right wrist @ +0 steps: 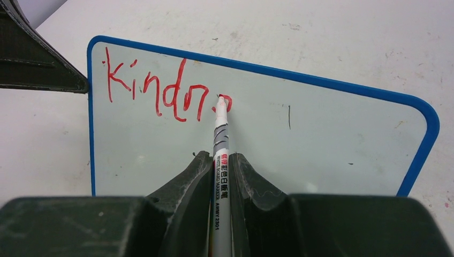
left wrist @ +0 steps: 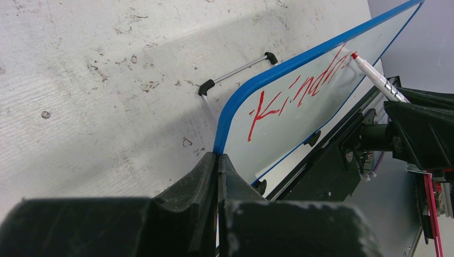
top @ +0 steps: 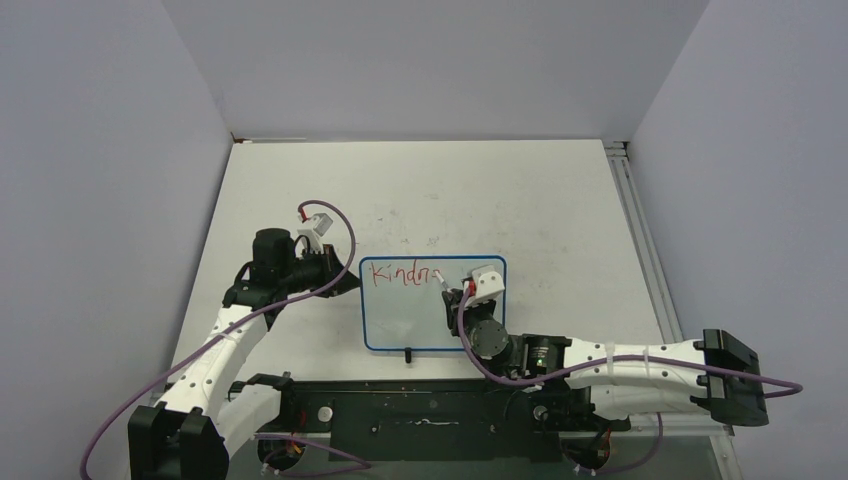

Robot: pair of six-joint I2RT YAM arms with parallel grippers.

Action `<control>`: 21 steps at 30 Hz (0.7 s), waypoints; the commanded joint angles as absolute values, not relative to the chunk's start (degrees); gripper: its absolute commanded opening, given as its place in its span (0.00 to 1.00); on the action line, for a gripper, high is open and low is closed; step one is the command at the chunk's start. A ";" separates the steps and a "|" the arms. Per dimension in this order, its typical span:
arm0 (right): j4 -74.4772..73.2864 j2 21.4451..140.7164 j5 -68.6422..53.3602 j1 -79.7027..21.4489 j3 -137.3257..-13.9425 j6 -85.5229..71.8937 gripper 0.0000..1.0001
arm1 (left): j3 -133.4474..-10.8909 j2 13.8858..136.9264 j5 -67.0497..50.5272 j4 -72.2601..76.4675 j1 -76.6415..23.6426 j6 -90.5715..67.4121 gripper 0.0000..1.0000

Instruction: Write a sentence on the whiteboard

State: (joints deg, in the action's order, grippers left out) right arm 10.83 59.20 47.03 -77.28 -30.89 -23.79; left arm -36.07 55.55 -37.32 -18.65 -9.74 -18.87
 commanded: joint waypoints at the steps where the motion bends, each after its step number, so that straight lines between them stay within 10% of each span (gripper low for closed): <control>1: 11.76 60.12 46.58 -76.64 -32.35 -23.15 0.05 | -38.23 54.97 -39.50 -17.84 -10.55 -18.81 0.00; 21: 7.18 59.62 47.14 -79.06 -29.81 -29.44 0.05 | -38.23 54.87 -39.52 -17.84 -10.50 -18.81 0.00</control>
State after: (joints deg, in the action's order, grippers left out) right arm 9.67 59.53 45.80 -78.37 -30.83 -27.33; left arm -36.07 55.55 -37.34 -18.68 -9.78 -18.90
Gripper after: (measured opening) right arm 0.157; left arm 0.007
